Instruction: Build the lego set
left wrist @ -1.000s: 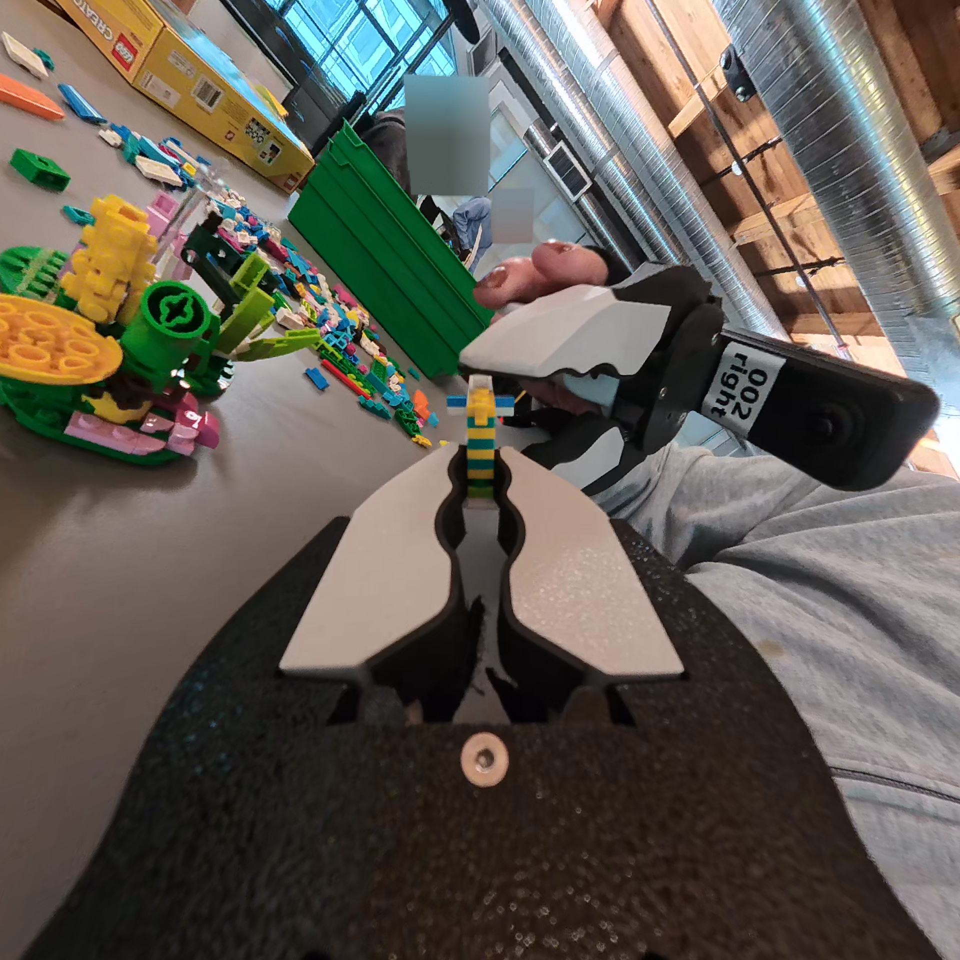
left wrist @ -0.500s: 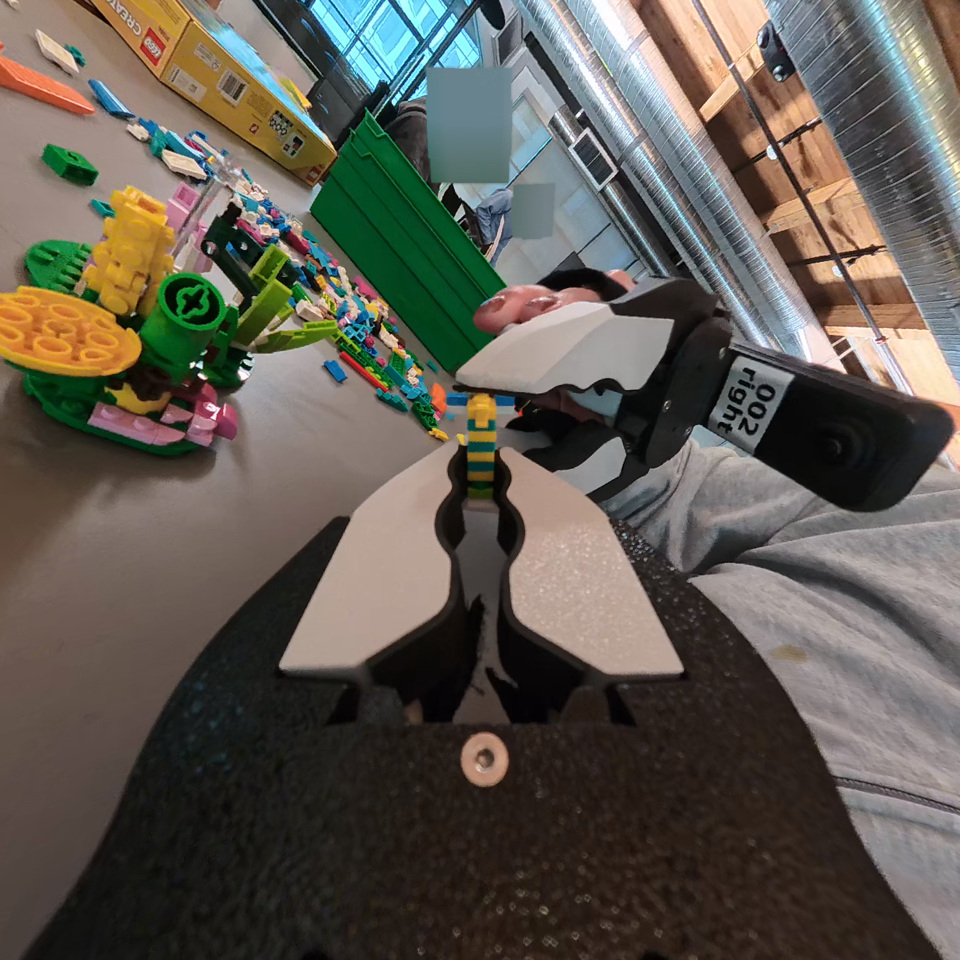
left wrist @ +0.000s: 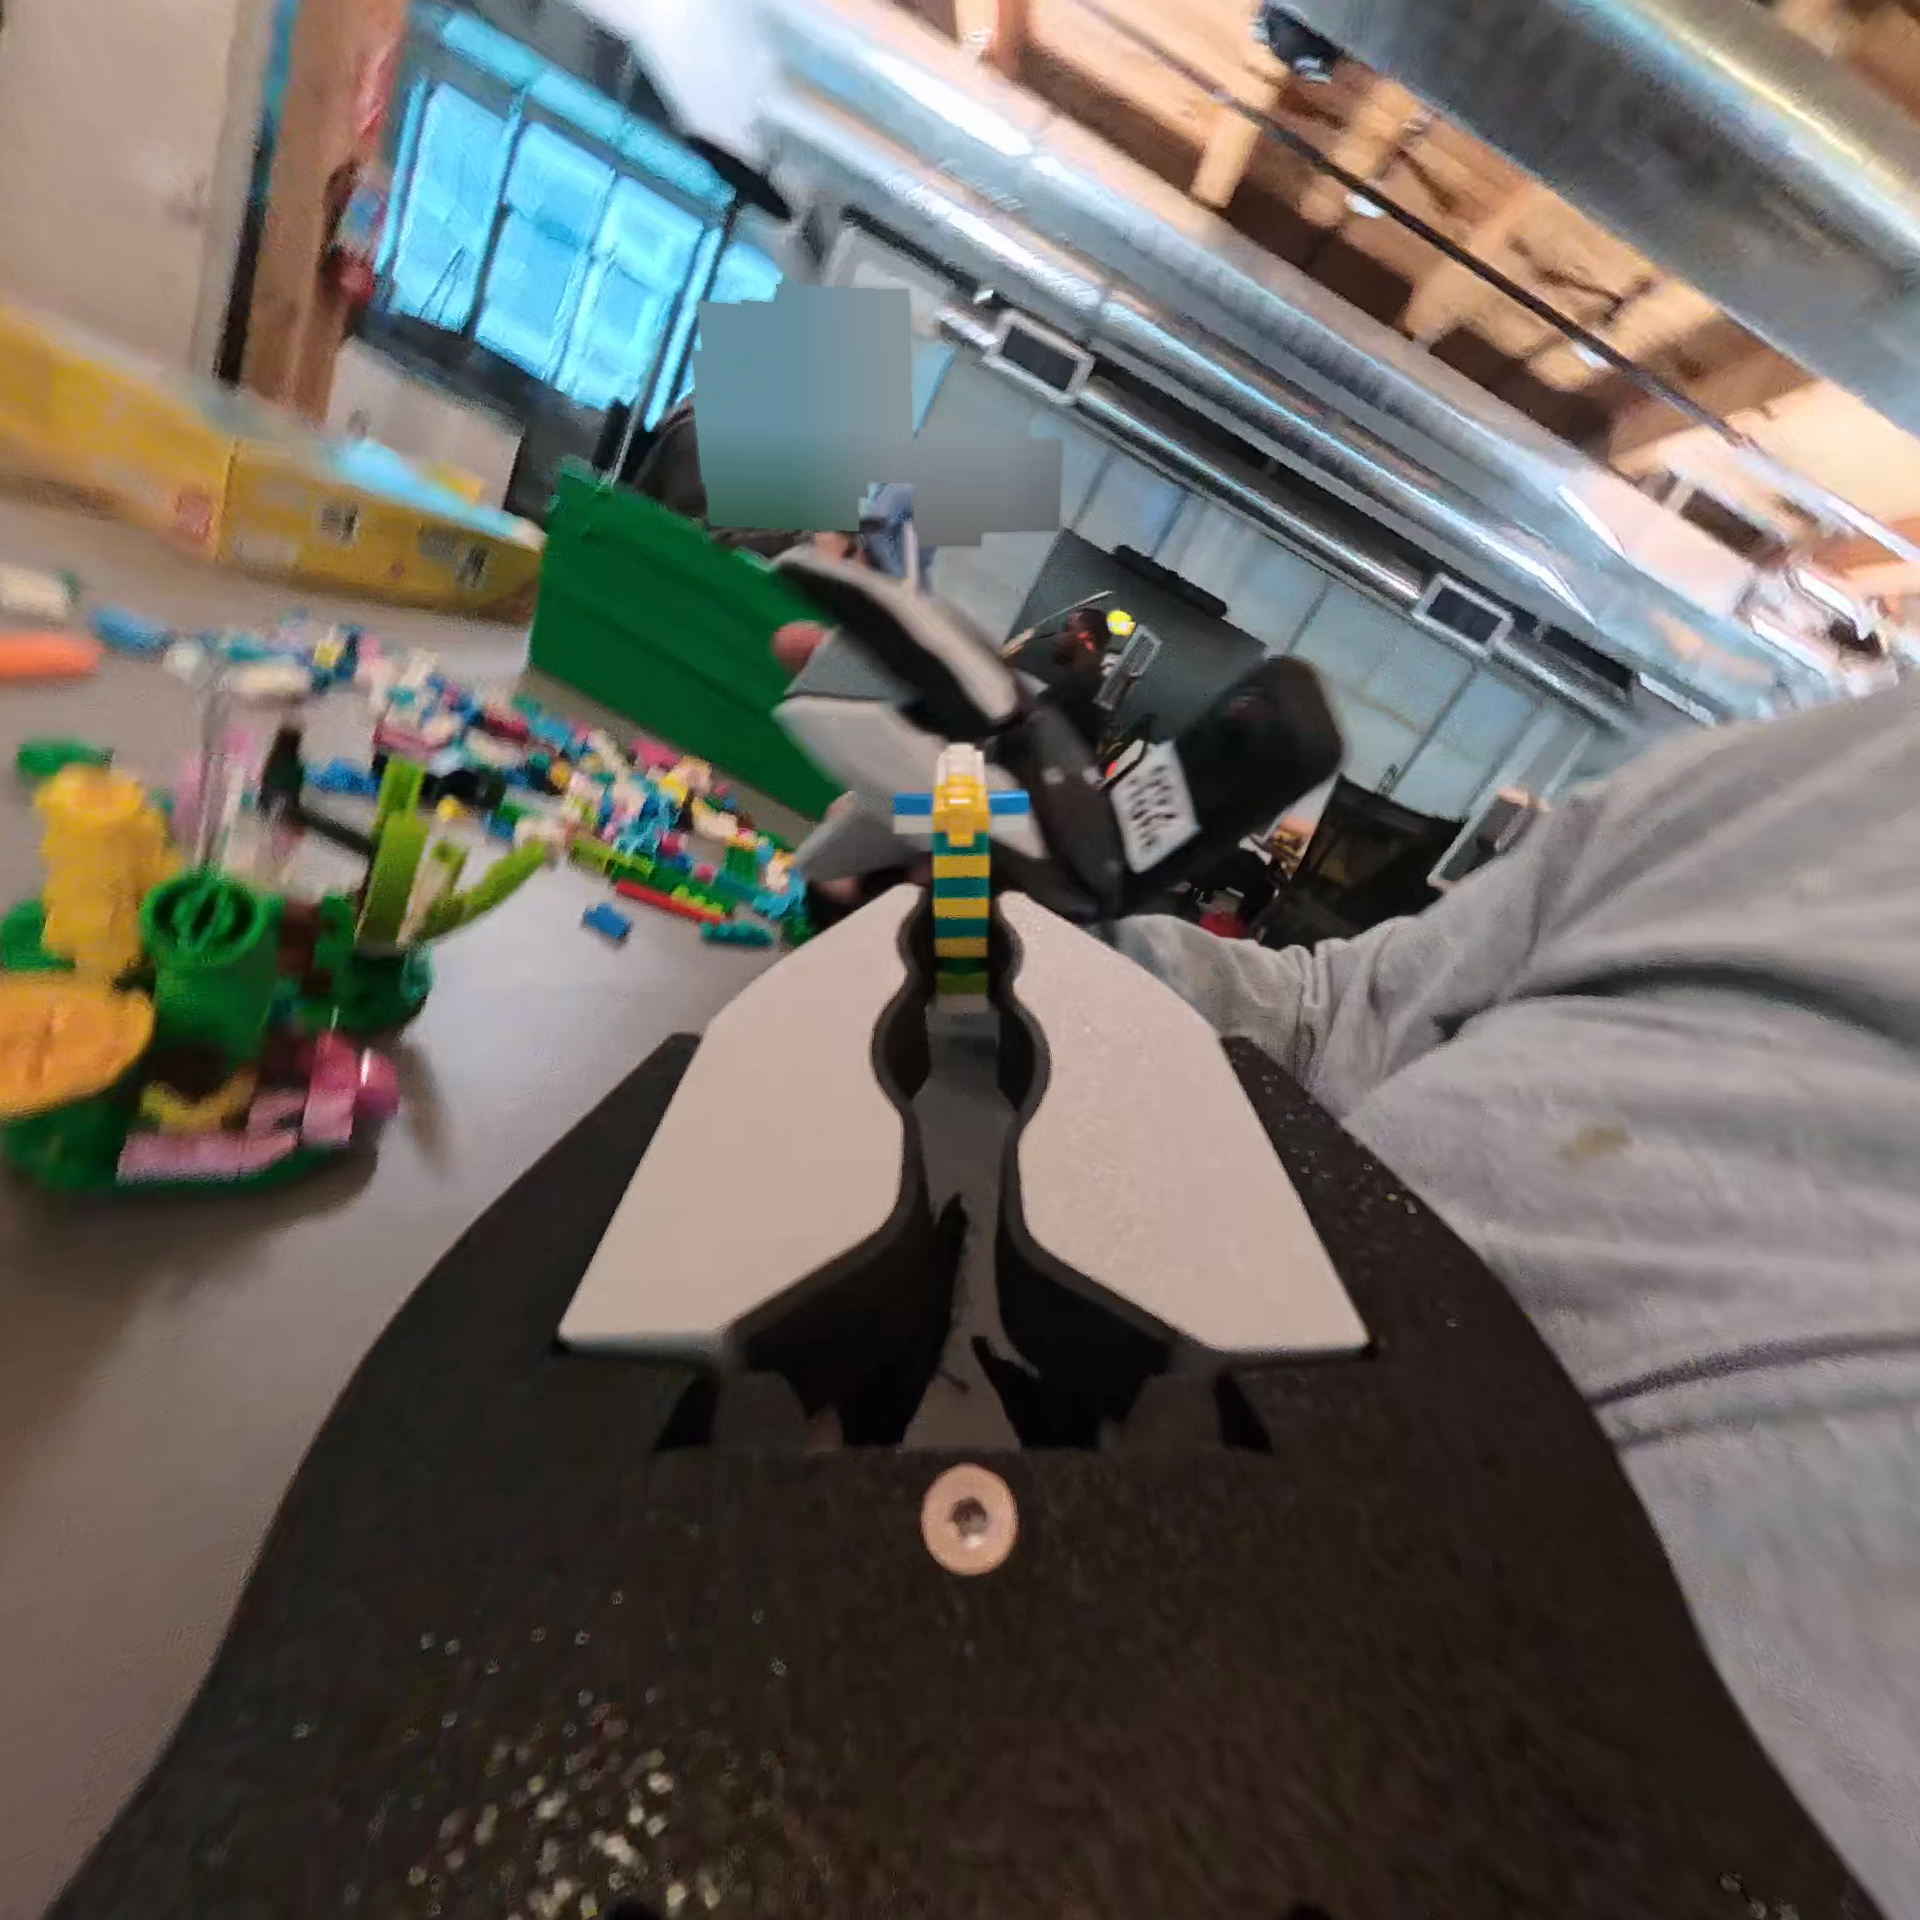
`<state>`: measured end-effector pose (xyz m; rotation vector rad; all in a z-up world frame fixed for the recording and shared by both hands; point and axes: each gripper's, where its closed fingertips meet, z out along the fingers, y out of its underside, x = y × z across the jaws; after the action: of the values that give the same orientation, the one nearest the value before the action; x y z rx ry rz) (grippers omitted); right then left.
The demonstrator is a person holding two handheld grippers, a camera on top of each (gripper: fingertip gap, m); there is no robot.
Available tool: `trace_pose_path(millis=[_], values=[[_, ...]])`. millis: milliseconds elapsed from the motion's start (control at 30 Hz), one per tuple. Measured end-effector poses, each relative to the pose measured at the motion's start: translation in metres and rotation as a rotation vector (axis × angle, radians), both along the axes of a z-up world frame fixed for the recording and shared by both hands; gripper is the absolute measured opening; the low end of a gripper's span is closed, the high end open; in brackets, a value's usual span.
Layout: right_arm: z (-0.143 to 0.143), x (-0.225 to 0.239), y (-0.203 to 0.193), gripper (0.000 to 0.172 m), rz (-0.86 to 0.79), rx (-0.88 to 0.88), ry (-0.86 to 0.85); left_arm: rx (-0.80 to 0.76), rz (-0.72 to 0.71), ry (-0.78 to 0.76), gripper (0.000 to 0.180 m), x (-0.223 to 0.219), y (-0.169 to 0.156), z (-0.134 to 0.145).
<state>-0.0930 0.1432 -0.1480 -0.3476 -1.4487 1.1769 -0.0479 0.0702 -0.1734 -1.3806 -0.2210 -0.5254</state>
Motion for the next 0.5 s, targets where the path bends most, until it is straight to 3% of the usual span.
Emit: trace_pose_path(millis=[100, 233, 500], values=[[-0.001, -0.007, 0.027, 0.041, -0.143, -0.09, 0.06, 0.069, 0.111, 0.147, 0.008, -0.004, -0.007, 0.01], [-0.002, -0.006, 0.033, 0.036, -0.135, -0.134, 0.056, 0.138, 0.272, 0.202, 0.008, -0.021, -0.019, 0.019], [-0.015, -0.02, 0.055, 0.023, -0.191, -0.19, -0.034, 0.09, 0.329, 0.317, 0.008, -0.017, -0.012, 0.016]])
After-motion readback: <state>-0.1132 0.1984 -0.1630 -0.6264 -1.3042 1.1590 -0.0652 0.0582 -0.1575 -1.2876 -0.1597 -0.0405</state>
